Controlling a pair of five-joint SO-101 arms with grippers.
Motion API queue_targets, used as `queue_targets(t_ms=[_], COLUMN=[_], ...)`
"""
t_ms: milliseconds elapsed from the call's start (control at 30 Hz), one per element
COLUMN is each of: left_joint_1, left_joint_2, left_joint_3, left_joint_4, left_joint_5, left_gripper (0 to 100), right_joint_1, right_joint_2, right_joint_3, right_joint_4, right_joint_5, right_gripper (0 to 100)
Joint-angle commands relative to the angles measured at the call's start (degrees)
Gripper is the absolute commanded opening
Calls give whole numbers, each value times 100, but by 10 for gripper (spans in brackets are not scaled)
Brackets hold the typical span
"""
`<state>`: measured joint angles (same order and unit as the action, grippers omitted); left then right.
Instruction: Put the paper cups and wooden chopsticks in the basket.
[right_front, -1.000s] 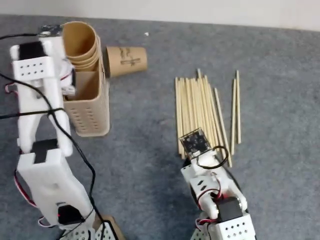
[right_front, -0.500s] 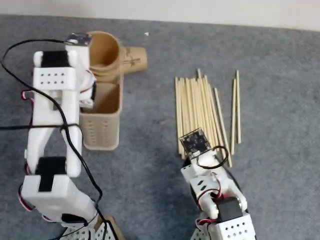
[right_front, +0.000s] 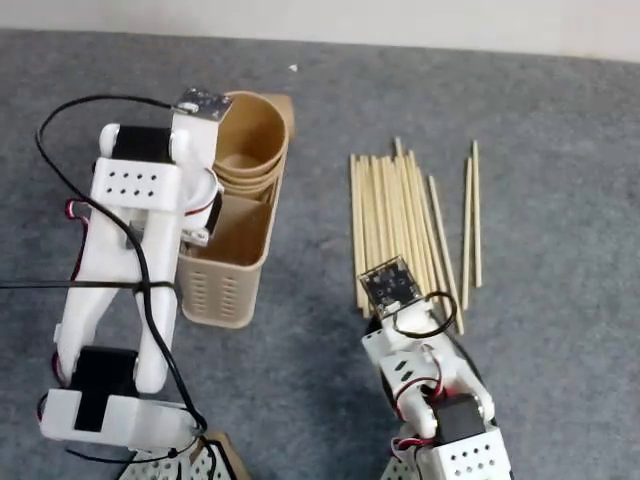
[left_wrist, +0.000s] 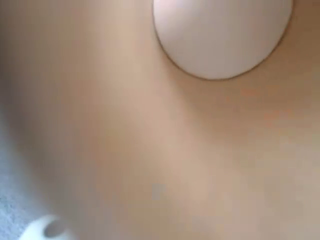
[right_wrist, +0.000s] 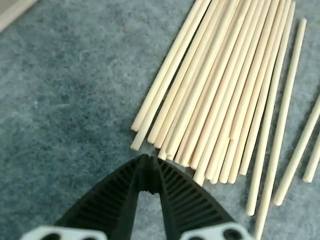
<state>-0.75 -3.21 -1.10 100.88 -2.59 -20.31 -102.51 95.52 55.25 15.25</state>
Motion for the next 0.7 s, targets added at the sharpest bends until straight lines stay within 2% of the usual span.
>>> queue_targets(t_ms=[0, 267, 467, 667], left_joint_1=[163, 356, 31, 31], left_joint_2=[-163, -215, -215, -215], left_joint_3=[145, 48, -848, -1604], left_joint_4=[44, -149, -114, 18], left_joint_5=[-105, -79, 53, 62], left_gripper=[3, 11, 169, 178], right_joint_1=[75, 75, 75, 75], right_joint_2=[-84, -84, -84, -84], right_joint_3=[22, 382, 382, 382], right_joint_4=[-40, -259, -259, -268], right_joint_5=[53, 62, 62, 70], right_gripper=[5, 5, 5, 5])
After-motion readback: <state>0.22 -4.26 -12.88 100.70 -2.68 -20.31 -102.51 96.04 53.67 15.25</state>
